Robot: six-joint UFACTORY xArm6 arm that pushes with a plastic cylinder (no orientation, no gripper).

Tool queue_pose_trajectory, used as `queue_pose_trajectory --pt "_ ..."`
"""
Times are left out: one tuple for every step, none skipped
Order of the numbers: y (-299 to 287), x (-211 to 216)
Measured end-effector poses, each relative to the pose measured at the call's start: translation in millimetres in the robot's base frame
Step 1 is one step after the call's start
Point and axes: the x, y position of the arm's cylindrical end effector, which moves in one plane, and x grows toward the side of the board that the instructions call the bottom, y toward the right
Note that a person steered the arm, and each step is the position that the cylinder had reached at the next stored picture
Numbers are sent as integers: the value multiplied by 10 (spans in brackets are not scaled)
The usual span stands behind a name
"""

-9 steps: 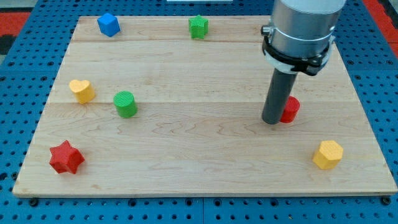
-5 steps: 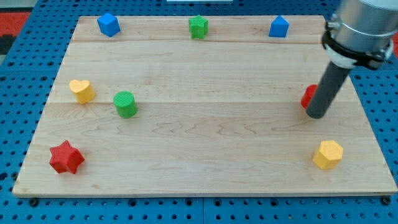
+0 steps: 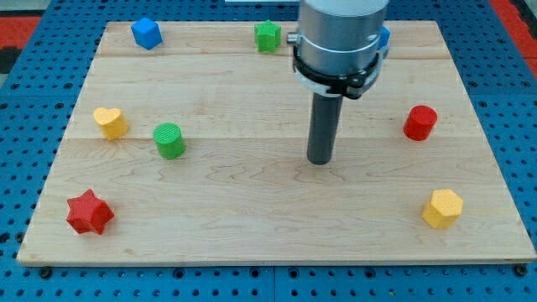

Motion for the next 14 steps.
queue_pose_trajectory --pt "-500 -492" --pt "-820 -992" --pt "-1471 -1049" --pt "-1551 -1049" --pt "-2098 -1050" --pt "-2110 -1108" --pt "-2262 -1009" --pt "-2470 -730" --pt "-2255 -489" --pt "-2059 -344" --pt "-2031 -341" --pt "-2099 -341" --pt "-2147 -341" --pt "-2196 -341"
